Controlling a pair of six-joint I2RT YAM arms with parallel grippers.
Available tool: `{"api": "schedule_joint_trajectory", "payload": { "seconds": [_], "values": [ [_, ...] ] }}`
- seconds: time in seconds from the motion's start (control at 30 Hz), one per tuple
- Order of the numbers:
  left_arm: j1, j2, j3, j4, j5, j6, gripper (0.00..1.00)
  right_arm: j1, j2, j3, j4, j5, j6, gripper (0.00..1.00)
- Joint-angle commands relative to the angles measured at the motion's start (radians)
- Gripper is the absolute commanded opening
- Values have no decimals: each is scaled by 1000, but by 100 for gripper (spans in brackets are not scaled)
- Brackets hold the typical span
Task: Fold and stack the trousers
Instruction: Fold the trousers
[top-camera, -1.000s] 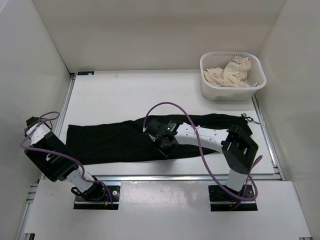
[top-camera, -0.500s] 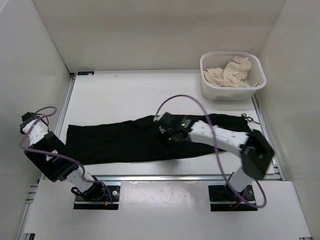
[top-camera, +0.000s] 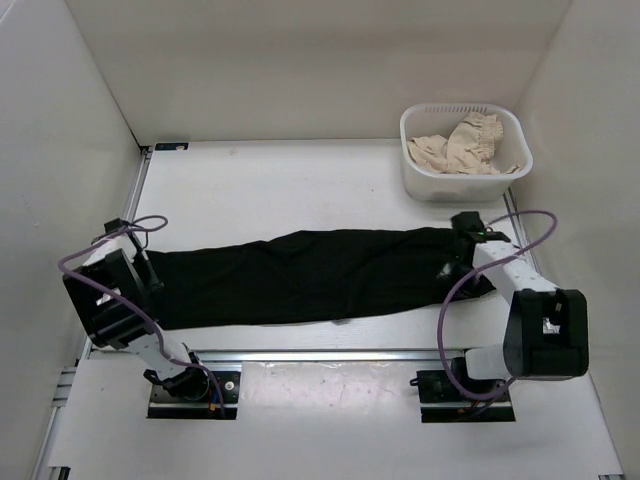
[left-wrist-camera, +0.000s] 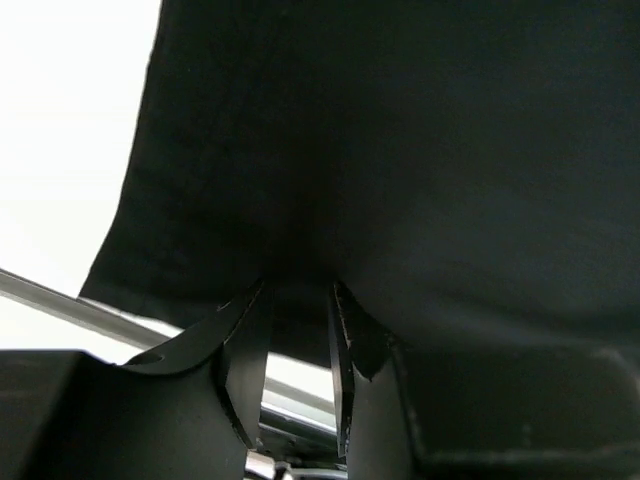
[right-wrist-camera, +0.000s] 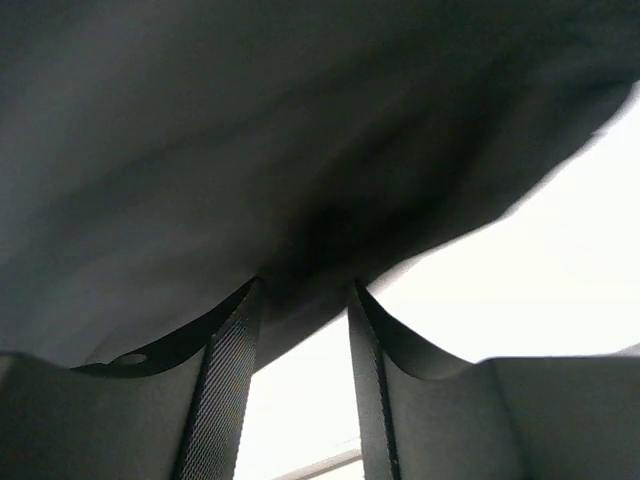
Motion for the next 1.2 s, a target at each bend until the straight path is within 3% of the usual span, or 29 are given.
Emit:
{"api": "schedule_joint_trajectory", "payload": {
  "seconds": [0.0, 0.17, 0.4, 0.5, 0.63, 0.7, 0.77, 1.0, 1.17],
  "values": [
    [3, 13, -37, 146, -144, 0, 38, -157, 34, -34, 23, -23, 12, 44],
    [12, 64, -23, 202, -221, 0, 36, -307, 103, -7, 54, -21, -94, 43],
    [12, 66, -8, 213, -227, 0, 36, -363, 79, 56, 54, -67, -200, 43],
    [12, 41, -26, 191, -201, 0, 37, -363, -30, 56, 22, -118, -200, 51],
    [12, 19, -35, 168, -190, 0, 38, -399, -219, -3, 22, -108, -147, 85],
    [12, 7, -46, 156, -171, 0, 38, -424, -256, -34, 66, -131, -136, 92],
    [12, 7, -46, 145, -160, 0, 38, -459, -201, -47, 96, -173, -136, 99],
    [12, 7, -37, 125, -151, 0, 38, -548, 20, -43, 350, -305, -44, 99],
    [12, 7, -37, 116, -151, 0, 38, -548, 129, -63, 436, -316, 16, 99]
  ]
}}
